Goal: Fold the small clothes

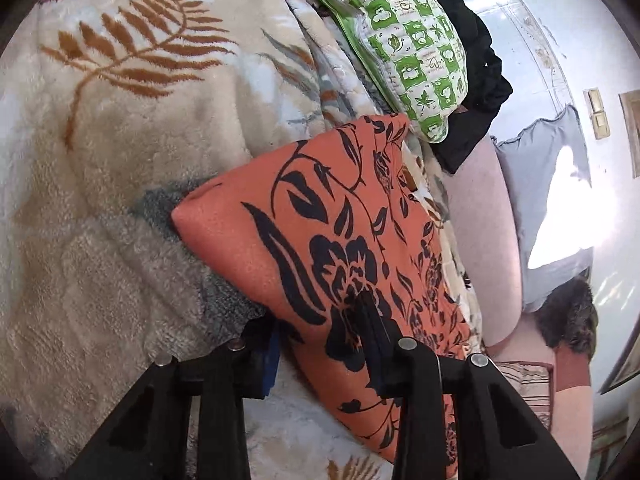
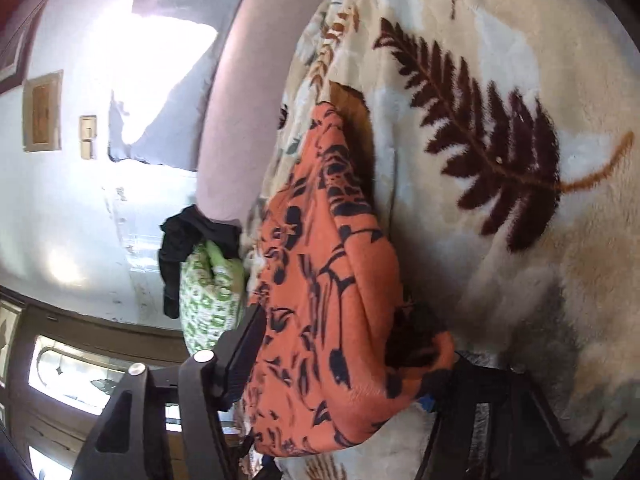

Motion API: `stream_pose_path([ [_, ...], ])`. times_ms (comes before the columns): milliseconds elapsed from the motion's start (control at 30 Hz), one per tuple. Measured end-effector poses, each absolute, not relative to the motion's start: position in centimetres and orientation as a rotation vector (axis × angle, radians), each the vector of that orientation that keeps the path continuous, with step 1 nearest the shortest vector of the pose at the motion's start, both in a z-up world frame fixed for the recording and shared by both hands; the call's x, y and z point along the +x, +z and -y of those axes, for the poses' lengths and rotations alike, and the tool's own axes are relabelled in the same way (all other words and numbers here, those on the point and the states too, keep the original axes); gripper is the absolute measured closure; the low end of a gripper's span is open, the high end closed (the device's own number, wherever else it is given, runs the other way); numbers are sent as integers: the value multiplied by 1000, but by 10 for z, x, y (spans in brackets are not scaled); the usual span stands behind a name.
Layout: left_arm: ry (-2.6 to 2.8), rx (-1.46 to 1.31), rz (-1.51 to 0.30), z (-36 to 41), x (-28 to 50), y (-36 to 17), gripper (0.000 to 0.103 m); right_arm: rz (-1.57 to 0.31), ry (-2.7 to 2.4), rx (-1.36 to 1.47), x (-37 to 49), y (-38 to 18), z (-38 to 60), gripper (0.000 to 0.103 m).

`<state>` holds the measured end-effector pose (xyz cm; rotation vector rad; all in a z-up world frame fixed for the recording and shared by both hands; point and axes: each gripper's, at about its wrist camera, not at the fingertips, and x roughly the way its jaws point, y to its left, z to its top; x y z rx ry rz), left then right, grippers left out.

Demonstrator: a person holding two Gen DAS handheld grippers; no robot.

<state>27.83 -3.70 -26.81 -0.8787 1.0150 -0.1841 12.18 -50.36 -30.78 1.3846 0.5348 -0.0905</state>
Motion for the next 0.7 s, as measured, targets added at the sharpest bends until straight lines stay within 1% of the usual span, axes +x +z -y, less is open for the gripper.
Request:
stream_pose_path([
  [33,-182,-885,-1016,37,280,-270,54,-542,-97,1384,123,-308,504,39],
  [67,-189,-899,-1010,38,282,-271,51,-550,-104,1379,124,-307,505,39],
  [133,-202,-897,-999,40,288,-270,41,-567,-115,1340,128,-305,502,39],
  [167,-211,-878,-991,41,288,-269,41,-586,-121,1304,133,-303,499,39],
  [200,-216,-850,-980,44,291,-267,41,-602,-132,1256,135,-300,496,42],
  [233,-217,-839,-964,43,290,-267,45,-615,-148,1209,137,-298,494,57],
  [267,-217,-843,-941,42,289,-266,58,-622,-160,1175,139,-297,492,73],
  [300,-223,-840,-924,42,290,-265,78,-616,-169,1171,138,-297,491,73],
  [433,-231,-798,-912,46,289,-262,85,-585,-180,1061,137,-274,482,76],
  [600,-264,-779,-888,47,272,-244,86,-535,-177,1034,125,-253,482,76],
  [700,-271,-726,-873,45,248,-232,86,-530,-198,1020,111,-246,484,76],
])
